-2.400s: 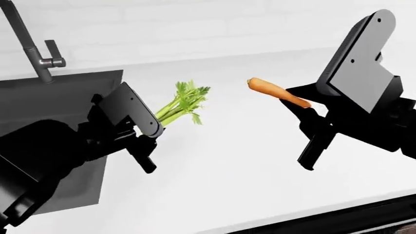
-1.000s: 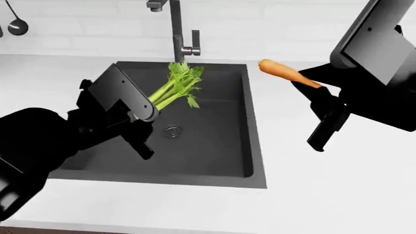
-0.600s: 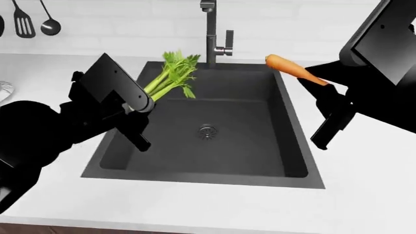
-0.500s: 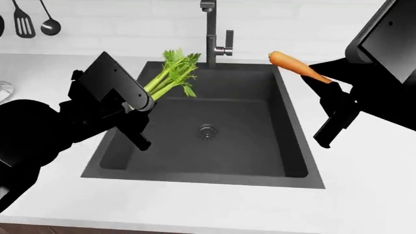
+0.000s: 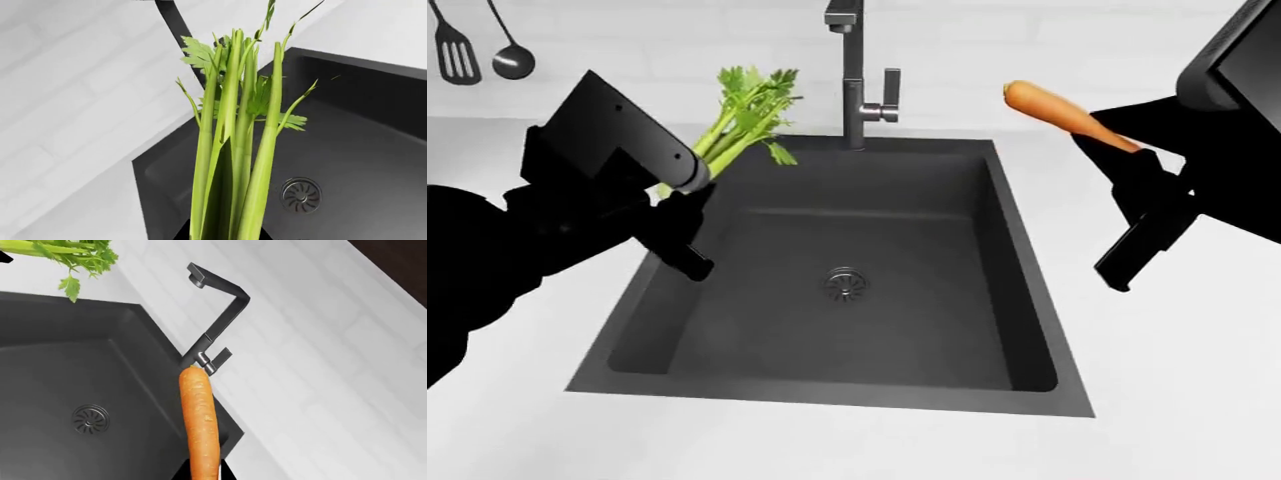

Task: Pick the celery, carrot from the counter and place them in the cabinet. Then close the cabinet.

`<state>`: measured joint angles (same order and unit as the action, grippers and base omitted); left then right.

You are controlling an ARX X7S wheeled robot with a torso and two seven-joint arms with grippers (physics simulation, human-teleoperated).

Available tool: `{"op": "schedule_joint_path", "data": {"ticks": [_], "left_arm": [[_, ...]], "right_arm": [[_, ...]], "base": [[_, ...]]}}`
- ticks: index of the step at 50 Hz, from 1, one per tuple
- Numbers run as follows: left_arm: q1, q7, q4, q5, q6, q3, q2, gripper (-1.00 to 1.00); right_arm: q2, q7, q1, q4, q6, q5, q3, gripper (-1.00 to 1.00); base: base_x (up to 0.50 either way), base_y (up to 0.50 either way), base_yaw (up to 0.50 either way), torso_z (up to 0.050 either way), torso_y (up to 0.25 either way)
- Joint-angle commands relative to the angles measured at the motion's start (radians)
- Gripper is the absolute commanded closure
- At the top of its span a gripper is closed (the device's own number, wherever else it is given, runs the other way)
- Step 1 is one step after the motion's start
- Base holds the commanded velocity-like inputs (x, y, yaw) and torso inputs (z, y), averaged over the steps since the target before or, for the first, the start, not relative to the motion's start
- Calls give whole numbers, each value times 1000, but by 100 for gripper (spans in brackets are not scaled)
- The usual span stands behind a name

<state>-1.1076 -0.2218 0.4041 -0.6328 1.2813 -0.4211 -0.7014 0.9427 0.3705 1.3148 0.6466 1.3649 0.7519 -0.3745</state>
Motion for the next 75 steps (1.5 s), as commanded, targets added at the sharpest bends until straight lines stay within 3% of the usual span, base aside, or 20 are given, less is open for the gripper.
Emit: {"op": "schedule_joint_path", "data": {"ticks": [1, 21, 44, 56, 68, 75], "left_arm": [[-17, 57, -6, -8, 62, 66, -3, 100], [-32, 31, -6, -6, 46, 7, -20, 100], [-25, 43, 12, -25, 58, 24, -37, 100], [29, 118, 83, -60, 90, 137, -30, 100], [82, 198, 245, -160, 189, 349, -33, 100], [57, 171, 321, -197, 189, 301, -66, 100]], "right_arm": [[-1, 6, 46, 4, 4, -7, -15, 100], [4, 17, 76, 0, -2, -4, -39, 100], [12, 16, 86, -5, -8, 4, -49, 100], [31, 15, 99, 2, 6, 20, -37, 100], [36, 8, 98, -3, 5, 26, -36, 100], [37, 1, 89, -5, -3, 28, -34, 100]], "base": [[203, 11, 0, 0, 0], [216, 12, 0, 0, 2], [73, 4, 0, 0, 0], [0, 0, 0, 1, 1], [0, 0, 0, 0, 1], [0, 0, 0, 0, 0]]}}
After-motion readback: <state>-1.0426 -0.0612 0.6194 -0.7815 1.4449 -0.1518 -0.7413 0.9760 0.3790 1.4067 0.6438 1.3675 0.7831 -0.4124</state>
